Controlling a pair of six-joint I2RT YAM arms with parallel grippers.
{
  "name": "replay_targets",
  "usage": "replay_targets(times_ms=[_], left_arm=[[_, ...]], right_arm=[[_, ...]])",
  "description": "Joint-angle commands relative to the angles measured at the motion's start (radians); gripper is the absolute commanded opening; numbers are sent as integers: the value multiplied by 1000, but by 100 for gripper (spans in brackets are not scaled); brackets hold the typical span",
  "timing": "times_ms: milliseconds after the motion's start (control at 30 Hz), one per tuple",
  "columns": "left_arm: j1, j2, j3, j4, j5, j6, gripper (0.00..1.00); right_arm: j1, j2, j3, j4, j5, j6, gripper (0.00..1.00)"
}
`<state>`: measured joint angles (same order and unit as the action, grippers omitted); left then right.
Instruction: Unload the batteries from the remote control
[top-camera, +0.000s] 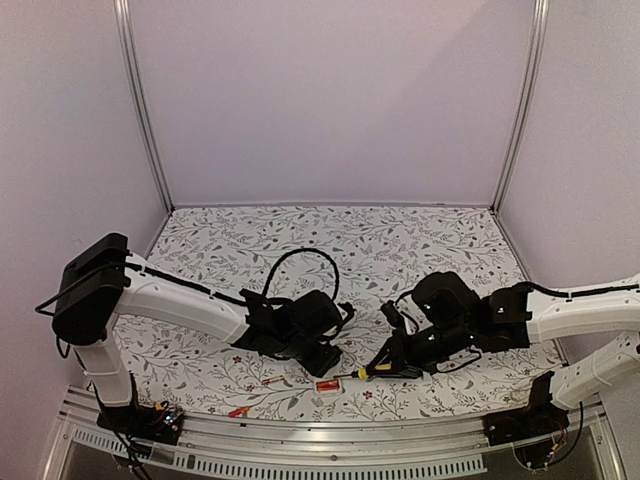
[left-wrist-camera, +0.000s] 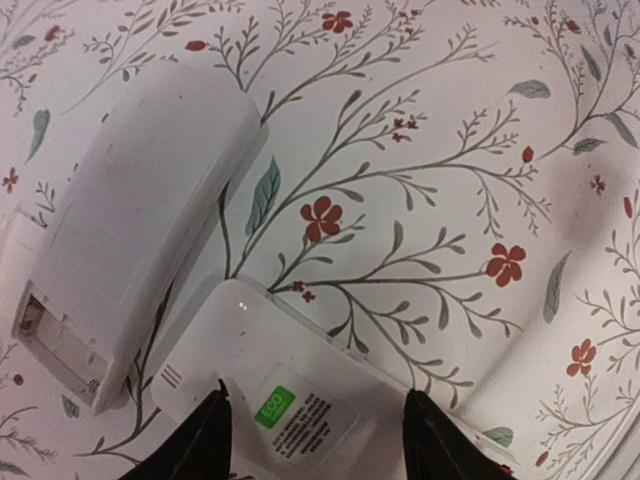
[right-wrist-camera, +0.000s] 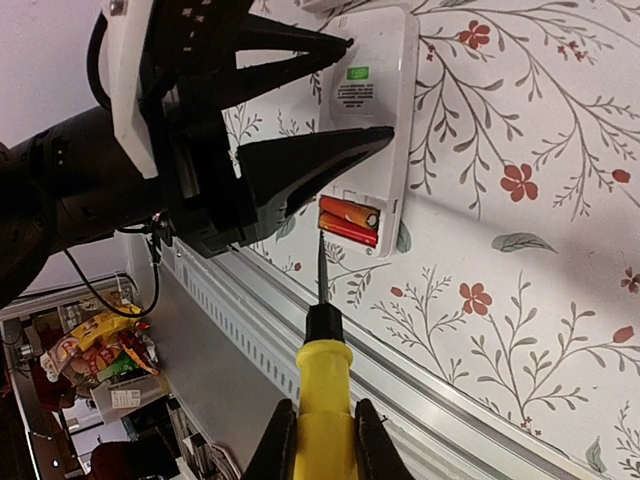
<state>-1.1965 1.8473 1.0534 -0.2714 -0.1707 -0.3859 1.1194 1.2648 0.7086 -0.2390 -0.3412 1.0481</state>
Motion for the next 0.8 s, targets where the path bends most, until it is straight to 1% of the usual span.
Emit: replay_targets(times_ms=[0,67,433,767], left_arm=[[-19,97,-63,-211,90,-39,58],[-18,96,-61,-212,89,-40,58],[-18,96,-58,-221,84,-36,58],[-19,96,-56,-221,81,-35,58]], right_arm=[[17,22,84,-174,98,-69,0],[28,44,96,-189,106,-83,0],[48,115,100,-154,89,-89,0],[49,145,98,-127,130,-85,0]])
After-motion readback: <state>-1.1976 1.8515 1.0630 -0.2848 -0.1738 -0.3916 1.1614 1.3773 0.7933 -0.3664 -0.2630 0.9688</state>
